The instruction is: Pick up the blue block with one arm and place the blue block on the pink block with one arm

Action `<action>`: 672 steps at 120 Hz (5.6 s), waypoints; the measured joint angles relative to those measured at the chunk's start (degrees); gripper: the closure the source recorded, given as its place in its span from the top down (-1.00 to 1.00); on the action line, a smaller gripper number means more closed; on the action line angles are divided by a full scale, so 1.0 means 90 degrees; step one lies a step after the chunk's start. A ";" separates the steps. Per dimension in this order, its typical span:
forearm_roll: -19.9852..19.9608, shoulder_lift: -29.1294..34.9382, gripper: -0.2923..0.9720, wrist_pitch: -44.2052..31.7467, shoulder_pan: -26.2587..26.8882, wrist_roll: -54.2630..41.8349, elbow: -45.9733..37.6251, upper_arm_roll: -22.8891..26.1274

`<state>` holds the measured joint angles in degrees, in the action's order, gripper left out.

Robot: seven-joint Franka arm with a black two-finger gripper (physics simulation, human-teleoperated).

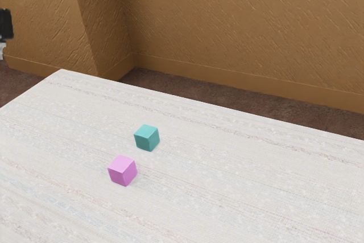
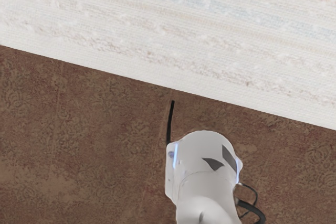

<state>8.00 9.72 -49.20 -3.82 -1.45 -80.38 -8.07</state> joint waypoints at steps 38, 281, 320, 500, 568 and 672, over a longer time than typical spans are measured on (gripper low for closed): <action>-0.0085 -0.2529 0.50 -0.4251 0.0845 0.0197 -0.0148 0.0080; -0.2215 -0.4218 0.50 -0.8223 0.0736 -0.2258 -0.1886 0.0123; -0.1770 -0.4304 0.50 -0.8063 0.0808 -0.1861 -0.1748 0.0115; -0.2157 -0.4838 0.07 -0.9005 0.0748 -0.1249 -0.1840 0.0125; -0.1836 -0.2388 0.02 -0.8975 0.1349 -0.1058 -0.4144 -0.0260; -0.1343 -0.1092 0.03 -0.9306 0.1978 -0.0458 -0.5819 -0.0332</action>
<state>-4.08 -0.11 -132.95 13.98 -5.57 -132.75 -11.06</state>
